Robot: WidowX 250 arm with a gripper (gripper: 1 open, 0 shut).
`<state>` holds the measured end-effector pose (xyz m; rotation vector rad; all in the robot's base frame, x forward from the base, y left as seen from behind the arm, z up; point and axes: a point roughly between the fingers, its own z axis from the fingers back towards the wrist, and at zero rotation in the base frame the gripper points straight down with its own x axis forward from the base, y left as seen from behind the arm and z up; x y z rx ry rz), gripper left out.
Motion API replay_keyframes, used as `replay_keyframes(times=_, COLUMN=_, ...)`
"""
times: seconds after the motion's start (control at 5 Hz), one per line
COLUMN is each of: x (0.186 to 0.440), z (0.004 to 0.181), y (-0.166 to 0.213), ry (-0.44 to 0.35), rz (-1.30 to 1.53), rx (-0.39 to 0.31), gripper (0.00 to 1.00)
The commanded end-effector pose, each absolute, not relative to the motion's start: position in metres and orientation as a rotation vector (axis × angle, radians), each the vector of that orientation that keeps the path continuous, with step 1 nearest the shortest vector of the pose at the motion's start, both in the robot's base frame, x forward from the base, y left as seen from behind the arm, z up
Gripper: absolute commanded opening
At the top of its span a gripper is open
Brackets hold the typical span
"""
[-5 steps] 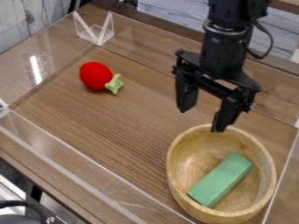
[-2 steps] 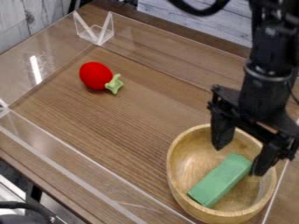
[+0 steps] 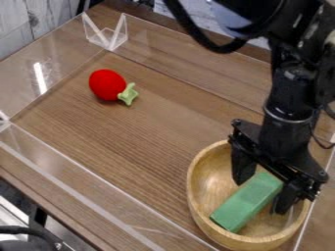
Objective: Remove the green block from the brown bowl and put it on the table
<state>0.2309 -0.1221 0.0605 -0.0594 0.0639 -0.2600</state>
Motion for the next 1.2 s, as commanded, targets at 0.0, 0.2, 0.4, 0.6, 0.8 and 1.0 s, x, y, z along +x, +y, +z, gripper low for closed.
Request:
replay_keyframes(times=0.0, x=0.240, z=0.067, y=-0.119, ry=0.011, rz=-0.185, rx=-0.060, gripper=1.00)
replay_keyframes(times=0.2, x=0.236, z=0.072, y=-0.120, ry=0.001, rz=-0.285, rx=-0.057, gripper=1.00)
replay_keyframes(times=0.4, x=0.233, z=0.078, y=-0.122, ry=-0.013, rz=-0.377, rx=-0.056, gripper=1.00)
replay_keyframes(times=0.6, x=0.233, z=0.089, y=-0.120, ry=-0.028, rz=-0.337, rx=-0.057, gripper=1.00)
replay_keyframes(times=0.8, x=0.233, z=0.093, y=-0.119, ry=-0.035, rz=-0.305, rx=-0.051, gripper=1.00)
replay_keyframes(times=1.0, x=0.235, z=0.102, y=-0.129, ry=-0.041, rz=-0.349, rx=-0.051, gripper=1.00)
